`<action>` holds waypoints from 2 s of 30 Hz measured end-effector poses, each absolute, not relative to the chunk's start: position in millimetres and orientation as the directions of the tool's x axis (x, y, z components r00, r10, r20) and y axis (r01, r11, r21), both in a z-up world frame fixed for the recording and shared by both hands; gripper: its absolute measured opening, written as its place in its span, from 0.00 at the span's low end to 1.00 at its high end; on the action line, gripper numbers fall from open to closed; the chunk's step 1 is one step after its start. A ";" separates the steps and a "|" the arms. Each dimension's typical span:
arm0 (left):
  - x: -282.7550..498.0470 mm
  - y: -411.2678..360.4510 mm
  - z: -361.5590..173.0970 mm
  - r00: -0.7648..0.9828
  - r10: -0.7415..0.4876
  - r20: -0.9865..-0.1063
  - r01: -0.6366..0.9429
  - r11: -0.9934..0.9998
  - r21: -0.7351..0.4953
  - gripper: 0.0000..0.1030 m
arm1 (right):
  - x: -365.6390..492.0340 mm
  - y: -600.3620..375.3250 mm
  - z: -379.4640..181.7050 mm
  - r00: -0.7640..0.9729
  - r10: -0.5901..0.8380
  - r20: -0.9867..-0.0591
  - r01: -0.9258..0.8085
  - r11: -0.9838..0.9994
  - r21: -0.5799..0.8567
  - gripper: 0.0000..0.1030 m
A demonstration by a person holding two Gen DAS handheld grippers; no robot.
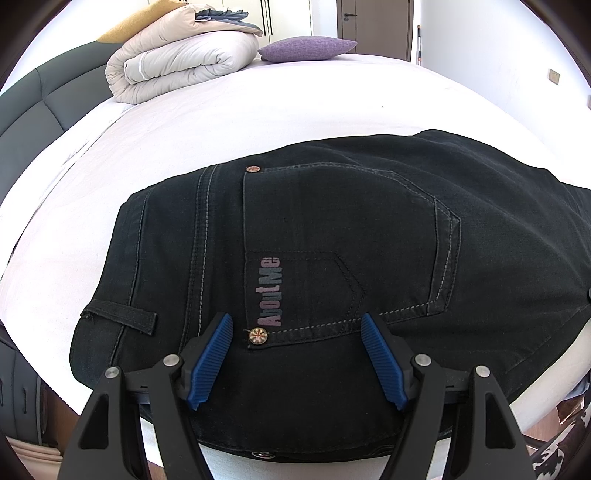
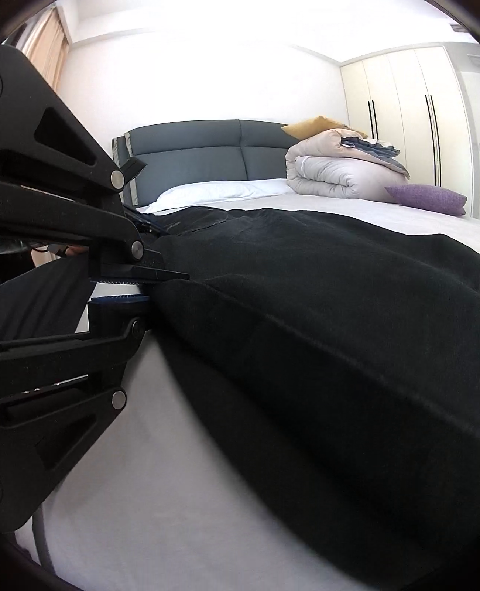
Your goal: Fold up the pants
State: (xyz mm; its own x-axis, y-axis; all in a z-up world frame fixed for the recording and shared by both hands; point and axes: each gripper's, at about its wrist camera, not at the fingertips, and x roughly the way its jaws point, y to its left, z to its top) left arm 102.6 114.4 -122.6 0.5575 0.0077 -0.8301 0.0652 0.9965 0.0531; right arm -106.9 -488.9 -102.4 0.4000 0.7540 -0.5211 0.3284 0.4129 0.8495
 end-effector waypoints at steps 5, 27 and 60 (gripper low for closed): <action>102.5 115.5 -122.7 0.558 0.004 -0.830 0.066 0.997 0.049 0.73 | -111.2 -491.8 -103.4 0.405 0.756 -0.514 0.319 0.410 0.854 0.02; 116.5 -26.9 -127.4 0.560 -0.207 -0.802 0.297 0.954 -0.039 0.71 | -120.8 -572.6 -99.7 0.580 0.665 -0.470 0.378 0.291 0.879 0.00; 136.1 -38.0 -90.2 0.585 -0.290 -0.757 0.300 0.945 -0.130 0.69 | -128.6 -638.4 7.7 0.696 0.488 -0.527 0.227 0.546 0.806 0.04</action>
State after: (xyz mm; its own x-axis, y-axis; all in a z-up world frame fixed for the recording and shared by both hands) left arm 136.1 -38.0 -90.2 0.5852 -0.2900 -0.7573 0.3001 0.9450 -0.1300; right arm -128.6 -638.4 7.7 0.6959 0.4878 -0.5270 0.2274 0.5464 0.8061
